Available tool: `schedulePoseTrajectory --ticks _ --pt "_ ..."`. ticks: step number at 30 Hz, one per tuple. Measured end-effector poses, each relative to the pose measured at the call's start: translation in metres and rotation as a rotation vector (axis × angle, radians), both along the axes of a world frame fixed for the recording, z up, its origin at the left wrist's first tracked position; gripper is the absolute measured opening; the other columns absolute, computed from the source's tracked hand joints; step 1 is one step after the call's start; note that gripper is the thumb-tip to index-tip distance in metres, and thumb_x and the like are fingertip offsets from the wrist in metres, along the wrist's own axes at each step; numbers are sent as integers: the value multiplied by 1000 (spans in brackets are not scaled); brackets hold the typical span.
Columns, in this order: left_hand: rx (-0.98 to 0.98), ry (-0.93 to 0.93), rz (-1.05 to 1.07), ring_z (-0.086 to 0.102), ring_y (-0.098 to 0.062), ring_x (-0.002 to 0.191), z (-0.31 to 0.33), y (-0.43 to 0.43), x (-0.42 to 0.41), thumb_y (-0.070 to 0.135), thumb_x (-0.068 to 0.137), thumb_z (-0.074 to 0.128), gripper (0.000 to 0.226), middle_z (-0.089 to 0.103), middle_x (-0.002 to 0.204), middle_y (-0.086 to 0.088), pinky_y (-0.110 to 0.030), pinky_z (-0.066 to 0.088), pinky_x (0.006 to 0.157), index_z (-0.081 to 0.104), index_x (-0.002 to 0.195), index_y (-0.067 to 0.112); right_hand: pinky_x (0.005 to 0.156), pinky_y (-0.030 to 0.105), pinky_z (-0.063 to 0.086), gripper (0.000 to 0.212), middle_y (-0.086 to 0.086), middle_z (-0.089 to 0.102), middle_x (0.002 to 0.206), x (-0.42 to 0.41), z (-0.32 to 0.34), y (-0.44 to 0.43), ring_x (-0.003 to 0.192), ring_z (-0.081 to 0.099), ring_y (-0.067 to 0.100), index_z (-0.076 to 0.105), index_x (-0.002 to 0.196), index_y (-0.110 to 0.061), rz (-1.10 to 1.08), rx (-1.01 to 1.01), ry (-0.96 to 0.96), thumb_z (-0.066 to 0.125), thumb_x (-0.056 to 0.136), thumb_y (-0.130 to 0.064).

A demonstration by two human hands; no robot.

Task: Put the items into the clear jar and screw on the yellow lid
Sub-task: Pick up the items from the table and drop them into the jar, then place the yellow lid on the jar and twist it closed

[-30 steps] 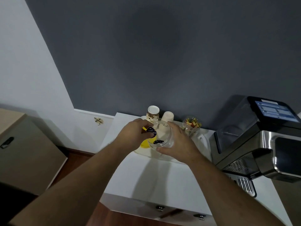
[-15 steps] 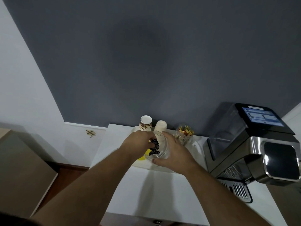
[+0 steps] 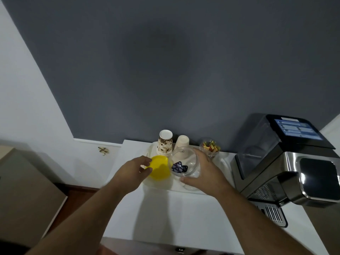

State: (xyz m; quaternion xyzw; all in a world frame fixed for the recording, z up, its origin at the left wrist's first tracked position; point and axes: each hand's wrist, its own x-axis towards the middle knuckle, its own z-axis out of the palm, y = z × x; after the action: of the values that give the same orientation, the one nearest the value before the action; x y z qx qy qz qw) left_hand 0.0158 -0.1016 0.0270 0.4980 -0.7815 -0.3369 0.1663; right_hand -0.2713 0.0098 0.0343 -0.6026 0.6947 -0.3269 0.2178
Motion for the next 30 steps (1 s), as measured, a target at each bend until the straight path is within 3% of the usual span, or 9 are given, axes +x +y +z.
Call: schedulePoseTrajectory --ticks 3,6,9,15,17,19,23,28,30 --pt "6 -18 -6 70 -2 90 -16 5 8 36 100 71 32 73 118 12 -25 56 80 68 132 30 103 5 37 105 -65 34 142 -8 -4 4 133 35 -36 29 137 -85 -65 -24 -77 98 62 -62" --pt "-28 -56 -6 71 -7 94 -28 7 10 35 100 71 34 73 120 9 -30 58 86 68 133 28 117 28 48 107 -39 54 150 -18 -17 8 139 50 -14 42 151 -65 -133 -28 -213 103 64 -54" --pt "-81 -149 -35 69 -15 112 -36 5 4 37 100 70 40 69 132 5 -35 57 94 63 139 28 128 48 43 105 -20 57 157 -25 -30 14 148 53 6 46 156 -49 -177 -60 -342 103 67 -50" --pt "-174 -319 -163 40 -23 151 -54 2 -24 47 97 70 66 45 164 1 -40 43 118 48 156 27 130 50 40 115 -17 54 161 -20 -32 13 151 50 8 43 161 -44 -212 -38 -390 102 64 -65" --pt "-171 -397 -217 35 -24 155 -60 1 -33 50 100 65 66 40 169 1 -39 36 122 46 158 28 129 51 42 109 -18 55 159 -21 -32 13 149 52 7 43 160 -44 -219 -23 -397 105 70 -51" --pt "-197 -457 -258 44 -23 148 -64 1 -38 50 103 59 56 46 164 2 -37 38 119 50 155 32 129 52 42 106 -17 55 159 -21 -32 13 149 52 9 43 161 -43 -226 -14 -397 105 76 -37" --pt "-307 -504 -246 61 -20 128 -65 -1 -40 44 107 52 38 63 147 9 -36 53 101 60 144 38 130 51 41 107 -18 54 160 -24 -29 13 150 51 8 41 163 -43 -217 8 -400 104 77 -33" --pt "-321 -445 -160 73 -23 100 -59 4 -39 46 107 51 26 76 115 2 -35 56 79 66 127 37 131 51 38 107 -20 53 161 -27 -21 15 153 48 9 38 161 -52 -205 41 -400 103 78 -38" --pt "-302 -363 -102 73 -26 92 -51 3 -40 46 108 52 22 77 106 1 -36 54 73 67 117 32 131 51 39 105 -33 56 153 -24 -18 15 149 50 -2 41 158 -55 -194 37 -433 103 74 -44"
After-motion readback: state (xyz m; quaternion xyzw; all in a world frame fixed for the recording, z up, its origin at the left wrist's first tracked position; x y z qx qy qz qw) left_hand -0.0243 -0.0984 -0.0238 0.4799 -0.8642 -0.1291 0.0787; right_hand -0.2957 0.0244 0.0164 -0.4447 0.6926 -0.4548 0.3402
